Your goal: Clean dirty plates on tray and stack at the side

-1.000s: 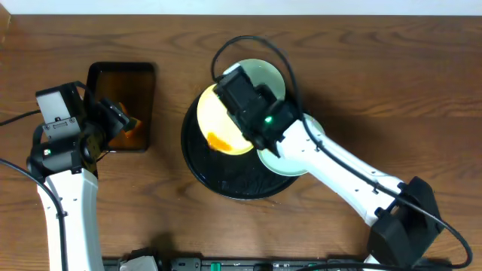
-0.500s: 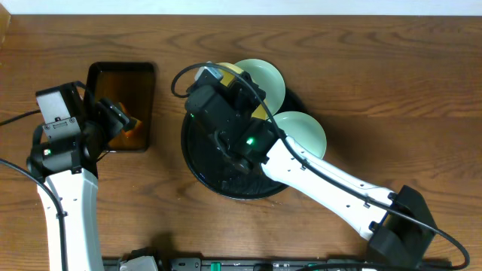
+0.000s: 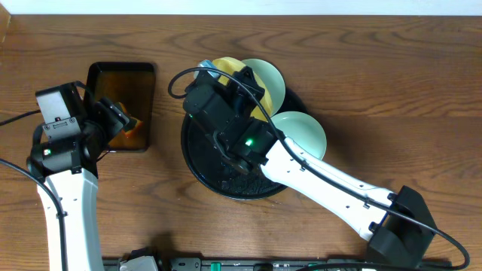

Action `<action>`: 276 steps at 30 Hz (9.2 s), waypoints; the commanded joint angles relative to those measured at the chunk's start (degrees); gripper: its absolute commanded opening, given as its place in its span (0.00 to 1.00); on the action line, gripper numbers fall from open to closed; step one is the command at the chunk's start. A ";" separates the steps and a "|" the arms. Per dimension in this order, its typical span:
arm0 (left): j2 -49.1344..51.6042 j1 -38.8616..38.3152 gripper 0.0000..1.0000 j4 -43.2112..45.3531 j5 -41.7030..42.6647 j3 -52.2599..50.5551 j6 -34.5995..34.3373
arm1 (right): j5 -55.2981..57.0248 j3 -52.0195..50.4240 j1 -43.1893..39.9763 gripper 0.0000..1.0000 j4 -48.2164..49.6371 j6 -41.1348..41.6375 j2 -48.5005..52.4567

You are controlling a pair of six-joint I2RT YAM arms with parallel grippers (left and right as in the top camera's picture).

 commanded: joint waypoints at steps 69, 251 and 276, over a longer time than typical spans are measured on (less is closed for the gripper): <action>-0.04 -0.02 0.79 -0.17 -0.28 0.52 -0.46 | -55.17 -4.66 -33.31 0.63 -8.85 60.70 0.81; 24.59 1.64 0.07 45.46 16.15 7.80 9.20 | -63.32 5.73 -20.17 0.01 -22.03 51.39 21.68; 25.64 4.59 0.07 42.47 20.24 7.91 18.64 | -63.32 5.62 -20.17 0.01 -21.75 51.41 21.73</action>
